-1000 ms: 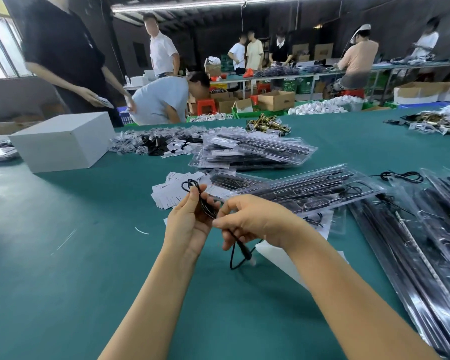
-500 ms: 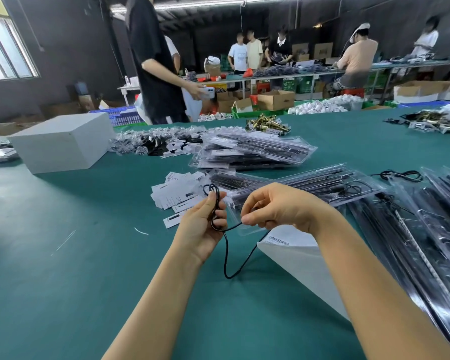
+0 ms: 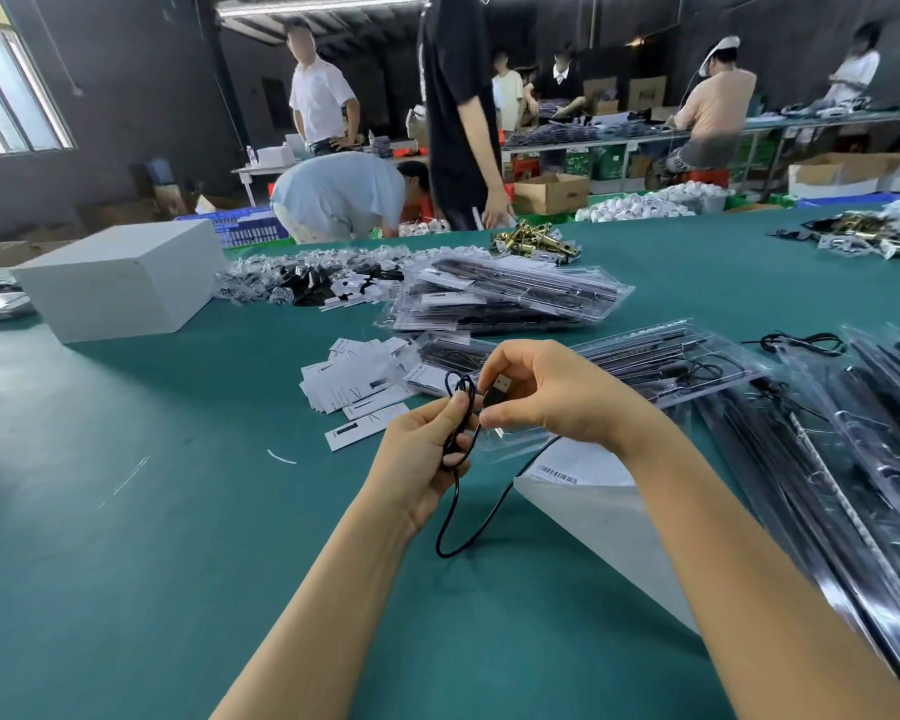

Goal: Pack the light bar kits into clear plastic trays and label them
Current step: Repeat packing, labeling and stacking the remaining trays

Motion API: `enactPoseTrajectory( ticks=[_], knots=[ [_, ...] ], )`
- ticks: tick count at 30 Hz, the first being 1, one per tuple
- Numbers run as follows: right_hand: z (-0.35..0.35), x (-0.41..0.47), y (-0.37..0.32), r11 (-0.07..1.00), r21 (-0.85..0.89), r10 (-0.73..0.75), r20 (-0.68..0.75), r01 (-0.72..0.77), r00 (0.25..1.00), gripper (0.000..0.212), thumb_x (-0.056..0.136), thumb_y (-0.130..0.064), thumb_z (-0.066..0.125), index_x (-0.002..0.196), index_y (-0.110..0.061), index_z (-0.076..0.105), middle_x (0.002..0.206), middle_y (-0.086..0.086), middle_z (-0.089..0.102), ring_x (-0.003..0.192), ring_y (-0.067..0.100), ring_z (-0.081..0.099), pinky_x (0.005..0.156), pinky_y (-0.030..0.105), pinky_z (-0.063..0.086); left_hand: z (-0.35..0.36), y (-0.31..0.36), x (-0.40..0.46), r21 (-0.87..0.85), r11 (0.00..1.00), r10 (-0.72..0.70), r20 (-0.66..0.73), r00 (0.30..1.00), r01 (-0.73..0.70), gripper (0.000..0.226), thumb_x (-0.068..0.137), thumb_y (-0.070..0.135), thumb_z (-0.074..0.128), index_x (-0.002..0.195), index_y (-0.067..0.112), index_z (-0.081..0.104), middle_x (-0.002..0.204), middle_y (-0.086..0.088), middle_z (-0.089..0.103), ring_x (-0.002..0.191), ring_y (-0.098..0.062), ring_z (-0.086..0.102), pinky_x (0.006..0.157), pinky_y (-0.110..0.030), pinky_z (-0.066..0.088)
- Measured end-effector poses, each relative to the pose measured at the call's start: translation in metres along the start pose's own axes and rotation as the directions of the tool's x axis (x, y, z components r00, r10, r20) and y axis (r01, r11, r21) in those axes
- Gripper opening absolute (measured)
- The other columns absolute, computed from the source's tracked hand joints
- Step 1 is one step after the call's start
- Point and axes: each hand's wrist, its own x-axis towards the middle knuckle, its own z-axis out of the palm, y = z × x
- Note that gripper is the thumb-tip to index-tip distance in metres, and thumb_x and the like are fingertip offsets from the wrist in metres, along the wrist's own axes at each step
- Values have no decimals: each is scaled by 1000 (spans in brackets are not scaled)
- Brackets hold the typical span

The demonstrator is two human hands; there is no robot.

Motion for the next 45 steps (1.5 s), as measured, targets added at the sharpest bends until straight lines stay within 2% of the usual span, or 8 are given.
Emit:
enactPoseTrajectory(
  ticks=[9, 15, 21, 29, 35, 40, 43, 45],
  knots=[
    [4, 3, 3, 987, -148, -79, -78, 67, 994, 29, 72, -16, 82, 91, -19, 61, 76, -5, 57, 60, -1, 51, 58, 14, 43, -2, 4, -2, 55, 998, -28, 31, 999, 27, 19, 91, 20, 61, 78, 6, 64, 49, 4, 49, 35, -1, 32, 39, -10, 30],
    [0, 0, 5, 991, -120, -68, -57, 61, 996, 44, 73, -18, 82, 108, -28, 58, 106, -4, 55, 69, 7, 54, 63, 14, 46, -5, 6, -2, 100, 994, -49, 53, 997, 43, 24, 87, 22, 65, 68, 11, 58, 52, 1, 47, 35, -4, 27, 42, -12, 29],
    [-3, -2, 8, 1000, 25, -10, 32, 9, 999, 29, 75, -12, 80, 99, -25, 73, 88, 10, 72, 87, 30, 67, 79, 32, 55, -6, 7, -3, 184, 983, -38, 88, 995, 21, 23, 88, 22, 64, 69, 10, 61, 52, 1, 49, 37, -5, 29, 44, -13, 29],
    [-2, -1, 10, 999, 53, -8, -74, 12, 997, 21, 73, -7, 81, 89, -20, 77, 80, 10, 73, 70, 17, 64, 69, 31, 55, -7, 11, -5, 302, 953, -46, 108, 993, 12, 13, 95, 19, 57, 94, 10, 66, 83, -5, 73, 72, -13, 66, 61, -19, 48],
    [5, 1, 7, 995, 99, -16, -141, 30, 990, 21, 73, -7, 80, 92, -15, 77, 85, 23, 70, 74, 33, 61, 83, 49, 52, -5, 19, -4, -40, 978, -200, 78, 977, 203, 12, 92, 10, 59, 84, 4, 65, 68, -5, 62, 47, -7, 52, 49, -23, 48],
    [6, 2, -2, 915, -398, -71, -13, 60, 997, 21, 82, -20, 74, 103, -20, 75, 78, -14, 64, 73, -3, 58, 66, 8, 43, -5, 14, -3, 111, 980, -161, -30, 986, 164, 14, 92, 6, 59, 79, 4, 61, 62, -6, 62, 44, -6, 49, 48, -19, 45],
    [19, 6, -11, 692, -711, -93, 85, 126, 992, 20, 90, -19, 57, 102, -23, 72, 90, -1, 64, 94, 13, 55, 78, 29, 46, -7, 15, -4, 213, 969, -110, -74, 991, 123, 15, 91, 4, 61, 75, 4, 62, 62, -7, 65, 45, -6, 49, 49, -18, 45],
    [26, 6, -15, 662, -741, -70, 87, 112, 994, 19, 92, -18, 53, 101, -20, 70, 97, 3, 66, 99, 21, 55, 80, 35, 46, -10, 17, -5, 249, 963, -86, -83, 993, 104, 14, 89, 4, 63, 76, 3, 63, 63, -8, 65, 45, -7, 49, 50, -17, 46]
  ],
)
